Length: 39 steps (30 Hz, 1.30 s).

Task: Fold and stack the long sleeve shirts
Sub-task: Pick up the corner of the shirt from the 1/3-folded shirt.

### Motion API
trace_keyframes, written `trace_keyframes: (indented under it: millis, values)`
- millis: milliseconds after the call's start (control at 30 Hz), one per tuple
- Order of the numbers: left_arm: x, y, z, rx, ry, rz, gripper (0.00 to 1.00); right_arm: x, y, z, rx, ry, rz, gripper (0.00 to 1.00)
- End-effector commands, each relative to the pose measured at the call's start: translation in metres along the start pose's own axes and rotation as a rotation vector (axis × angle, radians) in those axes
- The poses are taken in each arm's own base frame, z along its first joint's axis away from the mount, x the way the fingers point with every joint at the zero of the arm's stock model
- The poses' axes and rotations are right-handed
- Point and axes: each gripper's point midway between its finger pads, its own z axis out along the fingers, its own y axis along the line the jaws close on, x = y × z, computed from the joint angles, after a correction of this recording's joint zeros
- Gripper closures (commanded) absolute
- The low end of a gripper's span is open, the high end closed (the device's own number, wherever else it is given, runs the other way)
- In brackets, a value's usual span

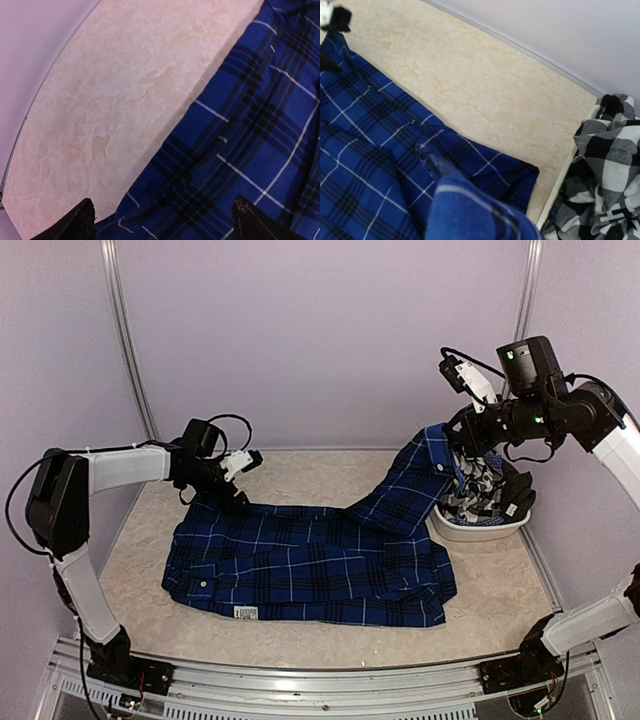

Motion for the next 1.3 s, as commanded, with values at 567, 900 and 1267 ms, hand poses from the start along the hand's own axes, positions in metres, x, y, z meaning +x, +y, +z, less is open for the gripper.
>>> trace_keyframes:
  millis: [567, 900, 1267]
  values:
    - [0.058, 0.004, 0.07, 0.124, 0.243, 0.267, 0.4, -0.002, -0.006, -0.014, 0.025, -0.034, 0.0, 1.0]
    - [0.041, 0.002, 0.051, 0.128, 0.205, 0.266, 0.72, -0.007, -0.011, -0.024, 0.048, -0.043, 0.001, 1.0]
    - [0.034, -0.001, 0.041, 0.121, 0.19, 0.24, 1.0, -0.023, -0.003, -0.064, -0.02, -0.066, 0.045, 1.0]
